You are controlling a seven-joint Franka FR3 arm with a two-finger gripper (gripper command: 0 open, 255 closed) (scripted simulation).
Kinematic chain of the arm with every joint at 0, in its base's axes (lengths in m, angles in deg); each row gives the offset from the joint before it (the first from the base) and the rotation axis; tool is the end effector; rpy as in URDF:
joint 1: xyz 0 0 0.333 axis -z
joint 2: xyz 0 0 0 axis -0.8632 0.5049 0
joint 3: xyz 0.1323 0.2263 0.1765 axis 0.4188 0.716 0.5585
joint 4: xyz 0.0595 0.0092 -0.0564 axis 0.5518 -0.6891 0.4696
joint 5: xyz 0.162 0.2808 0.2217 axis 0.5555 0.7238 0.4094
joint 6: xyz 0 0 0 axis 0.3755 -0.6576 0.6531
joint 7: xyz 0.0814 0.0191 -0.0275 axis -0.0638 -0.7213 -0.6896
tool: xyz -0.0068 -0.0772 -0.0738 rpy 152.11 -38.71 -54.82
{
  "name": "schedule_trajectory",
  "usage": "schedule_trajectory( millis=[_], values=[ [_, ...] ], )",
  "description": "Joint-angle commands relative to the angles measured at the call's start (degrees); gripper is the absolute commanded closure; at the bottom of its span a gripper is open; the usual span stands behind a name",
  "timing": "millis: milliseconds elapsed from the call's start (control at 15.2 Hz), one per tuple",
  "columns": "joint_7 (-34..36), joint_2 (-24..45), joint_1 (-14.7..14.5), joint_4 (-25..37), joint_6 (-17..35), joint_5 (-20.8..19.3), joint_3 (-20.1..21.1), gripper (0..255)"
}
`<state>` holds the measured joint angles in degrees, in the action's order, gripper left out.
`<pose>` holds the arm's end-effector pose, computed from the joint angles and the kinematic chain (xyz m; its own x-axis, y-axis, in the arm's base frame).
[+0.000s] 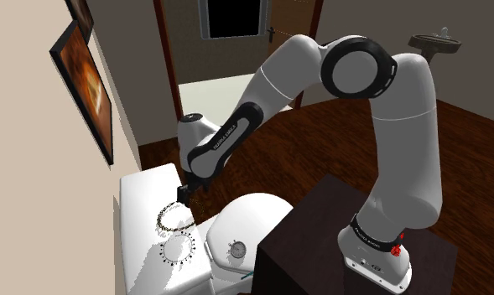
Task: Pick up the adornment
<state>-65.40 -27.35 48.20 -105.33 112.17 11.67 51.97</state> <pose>0.5249 0.2881 0.2054 0.9859 0.1656 -0.0249 0.1619 -0.9805 -0.1116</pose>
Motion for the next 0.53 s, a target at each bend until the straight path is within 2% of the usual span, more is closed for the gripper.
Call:
schedule_trajectory(
  millis=[0, 132, 198, 462],
  values=[
    [0.14, 1.39, -0.28, 0.14, 1.24, -0.43, -0.37, 0],
    [0.19, 1.75, -0.36, 0.18, 1.56, -0.54, -0.47, 0],
    [0.26, 1.82, -0.43, 0.24, 1.57, -0.57, -0.48, 255],
    [0.25, 1.8, -0.42, 0.28, 1.52, -0.56, -0.47, 255]
  ],
)
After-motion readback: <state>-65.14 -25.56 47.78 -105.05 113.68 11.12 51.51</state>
